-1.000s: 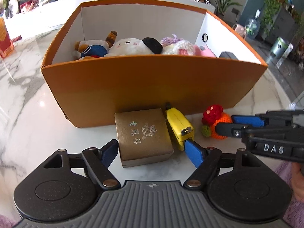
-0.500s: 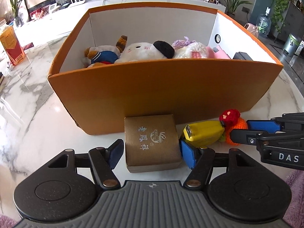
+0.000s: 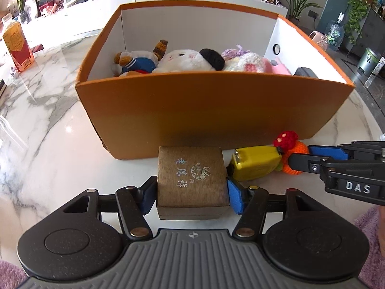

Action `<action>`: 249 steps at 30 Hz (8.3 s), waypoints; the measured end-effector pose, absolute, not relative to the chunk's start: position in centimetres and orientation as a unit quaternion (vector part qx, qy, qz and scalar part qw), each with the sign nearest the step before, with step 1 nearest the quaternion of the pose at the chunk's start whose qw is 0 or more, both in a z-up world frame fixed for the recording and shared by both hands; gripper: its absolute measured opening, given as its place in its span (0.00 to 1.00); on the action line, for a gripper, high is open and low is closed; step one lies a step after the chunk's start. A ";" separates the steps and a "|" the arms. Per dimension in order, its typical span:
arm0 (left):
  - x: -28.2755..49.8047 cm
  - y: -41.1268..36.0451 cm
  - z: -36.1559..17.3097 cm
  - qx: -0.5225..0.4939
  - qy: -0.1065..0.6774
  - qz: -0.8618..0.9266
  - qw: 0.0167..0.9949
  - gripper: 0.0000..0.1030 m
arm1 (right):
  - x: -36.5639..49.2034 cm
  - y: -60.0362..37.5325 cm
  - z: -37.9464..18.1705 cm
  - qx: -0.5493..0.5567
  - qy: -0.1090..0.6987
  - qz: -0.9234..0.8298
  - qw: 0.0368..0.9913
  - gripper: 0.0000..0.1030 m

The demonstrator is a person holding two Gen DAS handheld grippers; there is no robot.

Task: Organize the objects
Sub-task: 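Lift the brown gift box over the orange box with the left gripper while the right holds the crochet fruit, then lower the brown gift box into the orange box and open the left gripper, then open the right gripper to drop the orange crochet fruit into the orange box, then move the left gripper to the white lotion bottle while the right reaches the yellow tape measure, then close the left gripper on the white lotion bottle while the right grasps the yellow tape measure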

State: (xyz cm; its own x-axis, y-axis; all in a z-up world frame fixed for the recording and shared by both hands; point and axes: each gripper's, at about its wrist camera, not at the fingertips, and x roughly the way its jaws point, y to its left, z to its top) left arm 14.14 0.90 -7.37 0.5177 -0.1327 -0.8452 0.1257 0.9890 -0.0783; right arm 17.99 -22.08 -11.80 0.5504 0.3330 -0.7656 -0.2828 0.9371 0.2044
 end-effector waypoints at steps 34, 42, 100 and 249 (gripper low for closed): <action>25.1 -2.5 2.6 -0.108 0.415 -0.190 0.883 0.68 | 23.7 -27.4 0.0 0.088 0.327 0.146 0.929 0.32; 31.4 -5.6 -0.6 -0.112 0.434 -0.188 0.874 0.67 | 28.3 -29.4 -0.3 0.119 0.309 0.097 0.939 0.32; 31.7 0.0 -1.9 -0.098 0.451 -0.121 0.879 0.62 | 35.3 -20.4 -4.3 -0.082 0.349 0.075 0.931 0.31; 14.7 5.3 -5.7 -0.066 0.508 -0.071 0.856 0.45 | 17.2 -16.1 -11.6 0.010 0.405 0.174 0.897 0.63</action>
State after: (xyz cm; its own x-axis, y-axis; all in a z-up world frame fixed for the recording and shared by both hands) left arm 14.69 5.32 -5.72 0.4729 -0.1877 -0.8609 0.0540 0.9814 -0.1843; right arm 17.18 -16.08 -11.65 0.6109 0.3211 -0.7237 -0.3051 0.9389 0.1591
